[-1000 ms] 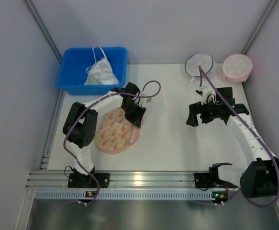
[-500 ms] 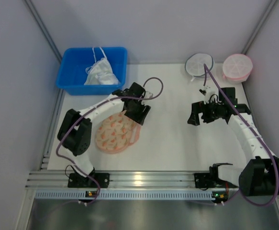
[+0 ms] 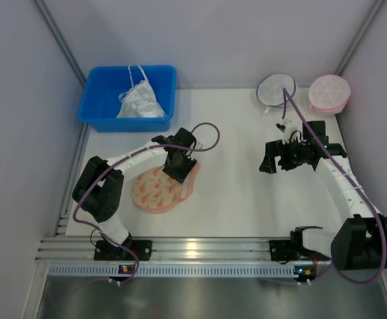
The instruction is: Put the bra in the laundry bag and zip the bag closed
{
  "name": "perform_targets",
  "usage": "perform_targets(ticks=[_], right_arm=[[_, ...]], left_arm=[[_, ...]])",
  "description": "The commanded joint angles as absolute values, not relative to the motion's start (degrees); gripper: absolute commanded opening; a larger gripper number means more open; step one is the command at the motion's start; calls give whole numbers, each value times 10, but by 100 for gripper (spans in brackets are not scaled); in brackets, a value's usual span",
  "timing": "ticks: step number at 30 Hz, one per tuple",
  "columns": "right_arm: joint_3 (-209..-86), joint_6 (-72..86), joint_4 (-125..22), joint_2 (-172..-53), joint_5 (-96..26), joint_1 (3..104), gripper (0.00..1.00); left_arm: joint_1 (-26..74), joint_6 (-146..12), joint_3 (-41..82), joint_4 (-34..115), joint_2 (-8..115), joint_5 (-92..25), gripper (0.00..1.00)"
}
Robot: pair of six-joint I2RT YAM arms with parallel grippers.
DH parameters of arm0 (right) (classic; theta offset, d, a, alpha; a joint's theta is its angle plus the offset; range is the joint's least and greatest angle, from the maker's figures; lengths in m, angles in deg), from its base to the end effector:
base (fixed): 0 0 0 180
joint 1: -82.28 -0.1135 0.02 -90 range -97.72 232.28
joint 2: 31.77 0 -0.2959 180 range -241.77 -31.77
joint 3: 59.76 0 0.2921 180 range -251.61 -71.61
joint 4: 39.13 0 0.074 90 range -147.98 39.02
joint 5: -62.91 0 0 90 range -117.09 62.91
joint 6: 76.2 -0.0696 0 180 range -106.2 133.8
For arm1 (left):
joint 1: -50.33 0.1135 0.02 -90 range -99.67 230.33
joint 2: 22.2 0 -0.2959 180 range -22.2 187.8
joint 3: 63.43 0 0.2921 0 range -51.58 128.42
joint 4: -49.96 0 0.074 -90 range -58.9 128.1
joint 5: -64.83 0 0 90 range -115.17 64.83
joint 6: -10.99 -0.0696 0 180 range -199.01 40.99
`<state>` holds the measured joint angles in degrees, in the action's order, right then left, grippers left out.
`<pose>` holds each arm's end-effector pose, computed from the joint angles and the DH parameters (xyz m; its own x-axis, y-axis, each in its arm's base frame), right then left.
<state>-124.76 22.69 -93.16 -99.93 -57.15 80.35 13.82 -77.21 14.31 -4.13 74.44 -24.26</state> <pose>0.2730 0.0441 0.2592 -0.7835 -0.1602 -0.6004 -0.4266 0.8412 0.3322 0.3001 -0.2208 0.1755 -0.7868 0.5433 -0.2929 0.5667 0.8239 0.0060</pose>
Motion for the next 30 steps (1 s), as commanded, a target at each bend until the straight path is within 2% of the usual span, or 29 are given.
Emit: perform_targets(ticks=[1,5,9,10,23,27,30], right_arm=[[-1264,224,-904,-1004,-578,810,99],[-1263,223,-903,-1004,-578,811,99],[-1258,224,-901,-1002,-576,811,99],[-1258,224,-901,-1002,-576,811,99],[-1265,218,-908,-1023,-600,847,98],[-1258,219,-905,-1034,-602,856,97],[-1255,222,-897,-1045,-598,860,96]], left_arm=[[132,-774,142,-30,768,-249,49],[131,-778,129,-11,792,-244,45],[125,-784,131,3,804,-246,17],[125,-784,143,2,805,-249,0],[117,-679,347,40,817,-551,0],[117,-655,356,101,793,-620,0],[117,-660,306,155,752,-659,0]])
